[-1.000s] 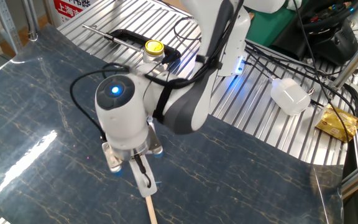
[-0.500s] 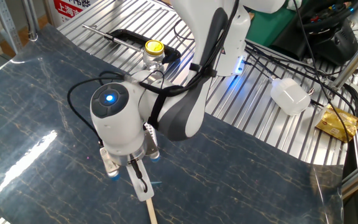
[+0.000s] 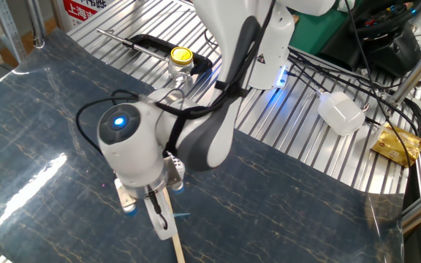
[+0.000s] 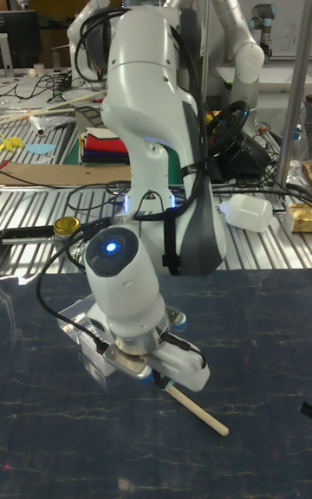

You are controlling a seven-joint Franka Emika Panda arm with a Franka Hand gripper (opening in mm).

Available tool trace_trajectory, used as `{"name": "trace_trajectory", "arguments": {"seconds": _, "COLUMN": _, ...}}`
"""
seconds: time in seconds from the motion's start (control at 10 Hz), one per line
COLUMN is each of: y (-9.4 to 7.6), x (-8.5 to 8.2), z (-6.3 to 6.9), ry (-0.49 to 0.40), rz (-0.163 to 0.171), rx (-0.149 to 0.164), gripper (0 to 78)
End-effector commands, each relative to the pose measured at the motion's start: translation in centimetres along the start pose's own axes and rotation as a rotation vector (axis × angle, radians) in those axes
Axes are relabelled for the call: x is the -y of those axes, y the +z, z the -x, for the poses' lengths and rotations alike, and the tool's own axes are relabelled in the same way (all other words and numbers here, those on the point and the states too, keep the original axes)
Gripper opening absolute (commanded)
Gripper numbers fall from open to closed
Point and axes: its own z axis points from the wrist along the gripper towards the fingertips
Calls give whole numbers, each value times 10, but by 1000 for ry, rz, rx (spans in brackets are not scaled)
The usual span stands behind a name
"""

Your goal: Insert a medium pipette tip into the holder for medium pipette tips

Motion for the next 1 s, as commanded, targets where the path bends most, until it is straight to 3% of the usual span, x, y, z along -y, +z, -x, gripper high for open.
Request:
{"name": "trace_trajectory", "arguments": {"seconds": 0.1, "y": 2, "x": -1, "z": 4, "ry": 17, "rz": 4, "rx": -14, "gripper": 0}}
{"name": "trace_trajectory", "arguments": {"seconds": 0.5, "y": 9, "x": -2, "z": 13, "ry": 15, "rz": 6, "rx": -42, "gripper": 0}}
{"name": "trace_trajectory", "arguments": {"seconds": 1.0, "y": 10, "x": -2, "z": 14, "ry": 24, "rz": -2, "rx": -72, "gripper": 0}}
